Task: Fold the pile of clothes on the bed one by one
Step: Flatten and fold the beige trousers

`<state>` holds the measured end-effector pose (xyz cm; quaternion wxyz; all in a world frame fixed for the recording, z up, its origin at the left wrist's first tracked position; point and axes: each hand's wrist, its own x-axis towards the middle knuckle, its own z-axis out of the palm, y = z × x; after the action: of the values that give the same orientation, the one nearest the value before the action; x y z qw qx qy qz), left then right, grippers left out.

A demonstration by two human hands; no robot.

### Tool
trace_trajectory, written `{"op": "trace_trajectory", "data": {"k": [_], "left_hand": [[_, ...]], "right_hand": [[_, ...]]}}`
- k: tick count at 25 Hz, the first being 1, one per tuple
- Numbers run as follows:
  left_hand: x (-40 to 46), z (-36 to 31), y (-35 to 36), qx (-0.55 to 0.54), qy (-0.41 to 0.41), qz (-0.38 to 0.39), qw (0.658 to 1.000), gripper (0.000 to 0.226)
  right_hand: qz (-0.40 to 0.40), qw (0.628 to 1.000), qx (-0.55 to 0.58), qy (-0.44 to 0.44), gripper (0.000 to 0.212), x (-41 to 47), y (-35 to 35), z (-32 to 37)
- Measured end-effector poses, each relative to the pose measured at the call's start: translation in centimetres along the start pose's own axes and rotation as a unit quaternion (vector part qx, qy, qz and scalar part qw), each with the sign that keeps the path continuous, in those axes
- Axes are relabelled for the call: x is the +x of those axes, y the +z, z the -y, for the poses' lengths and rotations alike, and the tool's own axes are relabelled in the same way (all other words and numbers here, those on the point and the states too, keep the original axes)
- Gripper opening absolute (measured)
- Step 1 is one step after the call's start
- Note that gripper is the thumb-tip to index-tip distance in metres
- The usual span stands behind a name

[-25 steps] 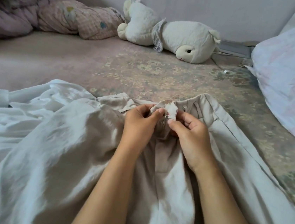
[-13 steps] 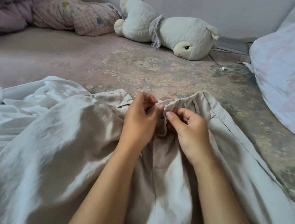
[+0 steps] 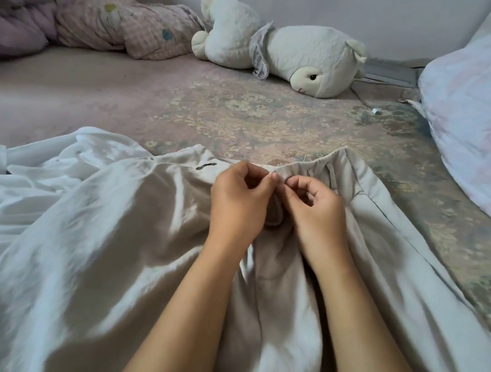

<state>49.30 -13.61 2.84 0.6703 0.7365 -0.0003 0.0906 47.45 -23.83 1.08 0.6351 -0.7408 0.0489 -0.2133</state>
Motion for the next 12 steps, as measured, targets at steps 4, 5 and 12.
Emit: {"op": "trace_trajectory", "data": {"k": [4,5,12], "left_hand": [[-0.15,0.18,0.28,0.027,0.009,-0.007,1.000,0.018],[-0.10,0.26,0.30,0.028,0.009,-0.011,1.000,0.019],[-0.07,0.44,-0.07,-0.012,-0.001,-0.031,0.999,0.015]], "right_hand": [[0.021,0.997,0.053,0.056,0.012,0.13,-0.26,0.23],[0.021,0.997,0.044,0.053,0.013,0.16,-0.22,0.21],[0.002,0.997,-0.052,-0.055,0.015,-0.28,0.05,0.25]]}}
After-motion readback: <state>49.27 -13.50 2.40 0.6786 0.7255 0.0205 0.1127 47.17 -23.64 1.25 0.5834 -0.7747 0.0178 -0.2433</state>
